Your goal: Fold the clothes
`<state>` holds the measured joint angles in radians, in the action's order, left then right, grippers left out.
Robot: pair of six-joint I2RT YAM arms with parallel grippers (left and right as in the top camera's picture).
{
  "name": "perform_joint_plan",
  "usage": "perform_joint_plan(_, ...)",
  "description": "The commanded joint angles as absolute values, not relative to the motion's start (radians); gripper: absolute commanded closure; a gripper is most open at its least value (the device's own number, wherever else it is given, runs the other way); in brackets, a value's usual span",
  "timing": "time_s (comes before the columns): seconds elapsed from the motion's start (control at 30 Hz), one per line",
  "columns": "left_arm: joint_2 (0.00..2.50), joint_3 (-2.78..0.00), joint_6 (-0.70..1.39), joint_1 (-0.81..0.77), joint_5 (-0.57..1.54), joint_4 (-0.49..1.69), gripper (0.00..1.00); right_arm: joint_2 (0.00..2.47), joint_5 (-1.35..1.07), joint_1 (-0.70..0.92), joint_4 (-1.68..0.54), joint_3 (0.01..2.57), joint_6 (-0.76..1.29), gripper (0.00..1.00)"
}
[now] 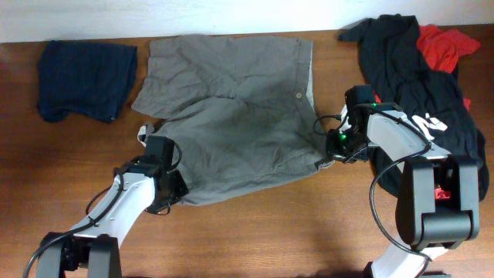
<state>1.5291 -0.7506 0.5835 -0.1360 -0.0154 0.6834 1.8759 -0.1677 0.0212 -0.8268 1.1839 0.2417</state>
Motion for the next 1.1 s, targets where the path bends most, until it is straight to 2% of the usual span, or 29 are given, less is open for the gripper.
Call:
perform_joint_plan(0.0,1.536,-0.802,0.56,-0.128,-0.081,0.661,0.99,1.881,-0.173,0.026,-0.836,1.177,0.245,0.96)
perform_joint_plan(0.13,1.536,-0.894,0.479,-0.084,-0.102,0.68,0.99,1.811,-0.173,-0.002,-0.888,1.177,0.253,0.96)
perform_joint_plan(0.3,1.536,-1.073,0.429,-0.031,-0.102,0.817,0.99,1.64,-0.172,-0.076,-1.0,1.177,0.24,0.96)
perform_joint_plan(0.5,1.536,-1.265,0.318,-0.03,-0.103,0.979,0.99,1.395,-0.173,-0.131,-1.116,1.178,0.214,0.96)
perform_joint_plan(0.77,1.484,-1.374,0.289,-0.03,-0.157,1.135,0.99,1.177,-0.173,-0.131,-1.307,1.178,0.214,0.96)
perform_joint_plan(0.9,1.38,-1.377,0.289,-0.03,-0.181,1.145,0.99,1.085,-0.172,-0.131,-1.381,1.178,0.215,0.96)
perform_joint_plan(1.07,1.342,-1.376,0.289,-0.031,-0.173,1.039,0.99,1.082,-0.154,-0.131,-1.327,1.178,0.215,0.96)
